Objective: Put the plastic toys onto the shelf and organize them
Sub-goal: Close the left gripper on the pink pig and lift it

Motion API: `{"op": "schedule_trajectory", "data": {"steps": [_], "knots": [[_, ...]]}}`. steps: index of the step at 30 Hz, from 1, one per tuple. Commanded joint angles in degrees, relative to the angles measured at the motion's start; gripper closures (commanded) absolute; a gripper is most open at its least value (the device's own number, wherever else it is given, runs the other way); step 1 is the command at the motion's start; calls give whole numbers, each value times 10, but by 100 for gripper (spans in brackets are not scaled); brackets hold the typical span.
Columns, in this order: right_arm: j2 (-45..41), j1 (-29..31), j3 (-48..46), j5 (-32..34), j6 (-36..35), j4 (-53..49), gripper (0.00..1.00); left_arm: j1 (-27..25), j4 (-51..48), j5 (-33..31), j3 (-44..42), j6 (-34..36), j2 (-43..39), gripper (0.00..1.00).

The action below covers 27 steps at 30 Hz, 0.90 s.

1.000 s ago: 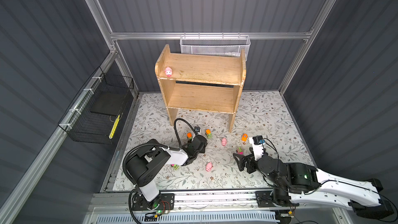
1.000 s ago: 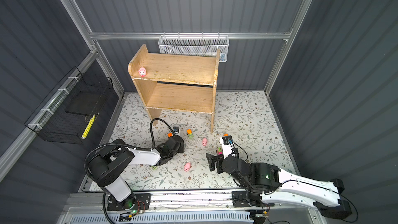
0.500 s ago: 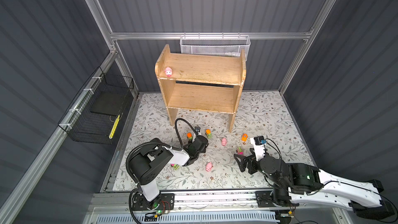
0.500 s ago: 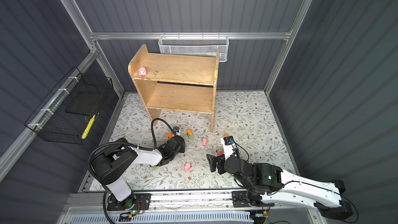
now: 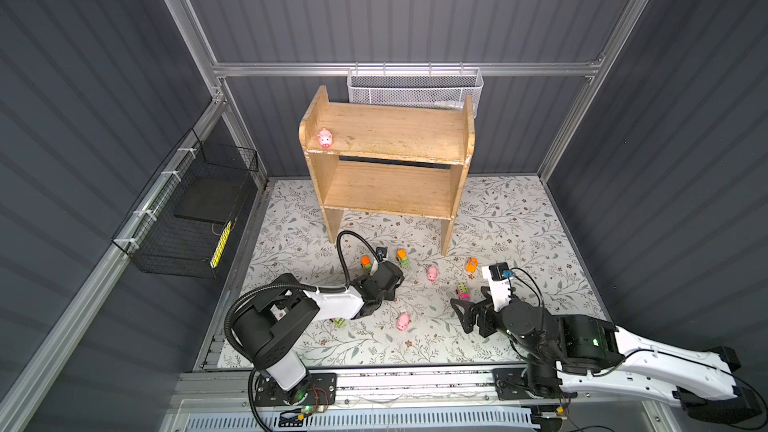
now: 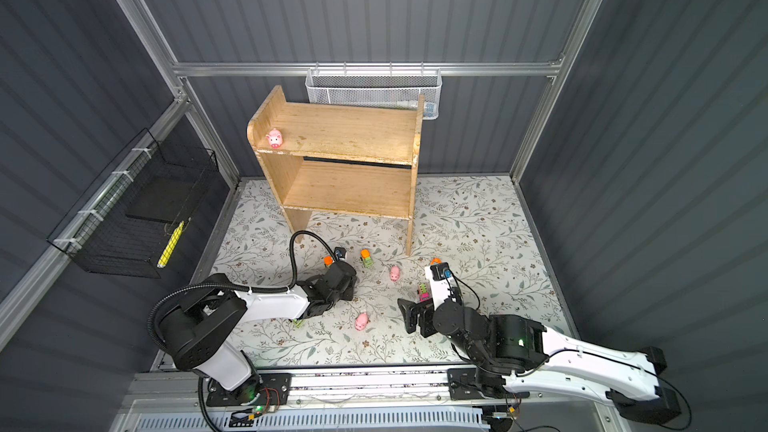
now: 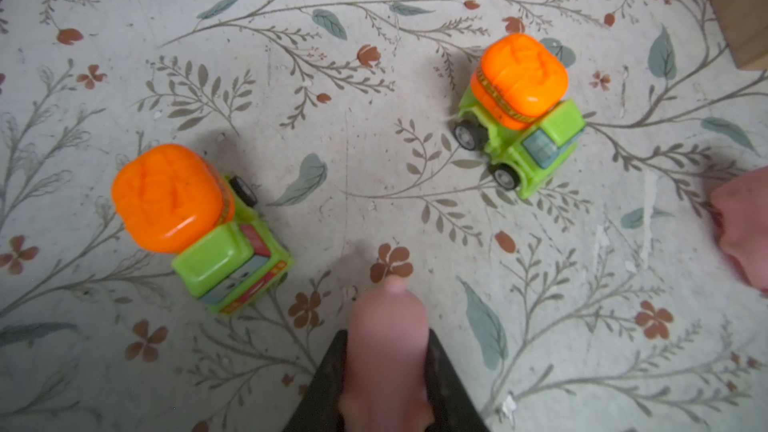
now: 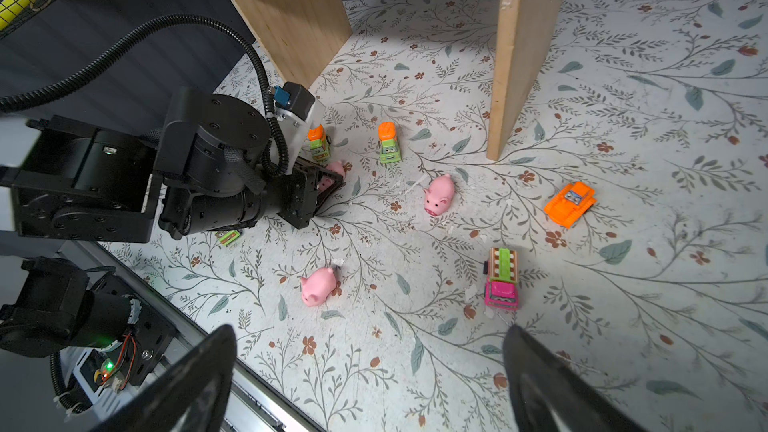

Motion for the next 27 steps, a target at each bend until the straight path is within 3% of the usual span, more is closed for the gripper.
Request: {"op": "schedule_trajectory", "data": {"steps": [1, 13, 21, 27], "knots": [[-5, -1, 8, 0, 2, 4, 1, -6, -77, 13, 20, -6, -26, 71], [22, -1, 35, -1, -23, 16, 1, -16, -267, 5, 105, -2, -155, 70], [66, -1, 97, 3, -63, 24, 1, -18, -418, -15, 218, 9, -244, 70], [93, -1, 143, 7, -97, 34, 1, -19, -519, -31, 338, 22, -259, 69]]}}
